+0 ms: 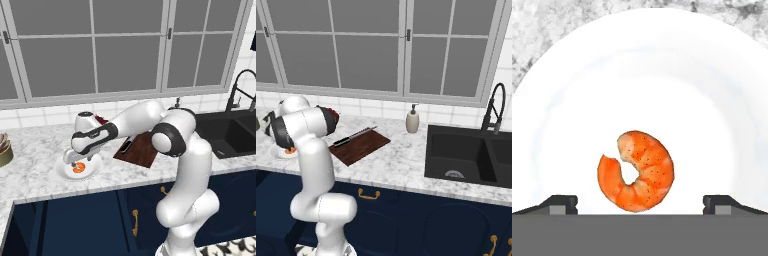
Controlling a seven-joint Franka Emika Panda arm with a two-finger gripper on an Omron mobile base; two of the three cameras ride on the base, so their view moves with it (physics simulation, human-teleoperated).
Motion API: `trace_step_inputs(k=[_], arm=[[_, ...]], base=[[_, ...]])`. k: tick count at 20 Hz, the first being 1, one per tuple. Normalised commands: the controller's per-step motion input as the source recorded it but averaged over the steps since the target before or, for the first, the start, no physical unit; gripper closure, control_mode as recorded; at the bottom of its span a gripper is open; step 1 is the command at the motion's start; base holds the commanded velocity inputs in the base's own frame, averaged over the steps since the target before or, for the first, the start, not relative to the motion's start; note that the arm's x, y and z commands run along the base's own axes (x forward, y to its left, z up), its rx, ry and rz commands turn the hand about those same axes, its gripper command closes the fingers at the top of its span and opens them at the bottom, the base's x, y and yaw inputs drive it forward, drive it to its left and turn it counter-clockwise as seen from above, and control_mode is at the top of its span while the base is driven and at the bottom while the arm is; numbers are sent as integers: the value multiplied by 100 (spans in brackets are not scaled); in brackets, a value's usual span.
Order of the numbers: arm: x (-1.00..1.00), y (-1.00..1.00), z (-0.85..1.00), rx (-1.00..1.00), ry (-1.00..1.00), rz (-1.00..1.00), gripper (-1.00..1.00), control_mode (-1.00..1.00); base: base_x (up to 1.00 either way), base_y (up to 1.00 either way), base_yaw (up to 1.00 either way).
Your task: Pick up the knife from the drawer and place it on the cutting board. Then place the meat from the plate to the cutting board.
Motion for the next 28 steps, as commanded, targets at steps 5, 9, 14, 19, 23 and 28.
trace_step_inputs(k=[5, 9, 14, 19, 23, 28], arm=[[20, 11, -23, -12, 0, 0, -100, -100], [8, 11, -21, -8, 0, 0, -100, -100], [0, 9, -22, -4, 0, 0, -100, -100], [-7, 0, -23, 0, -3, 0, -100, -100], [-14, 0, -26, 0, -3, 0, 100, -100], [-39, 0, -34, 6, 0, 4, 100, -100]], base=[[0, 0, 0], [0, 0, 0], [0, 0, 0], [0, 0, 0], [0, 0, 0], [0, 0, 0]])
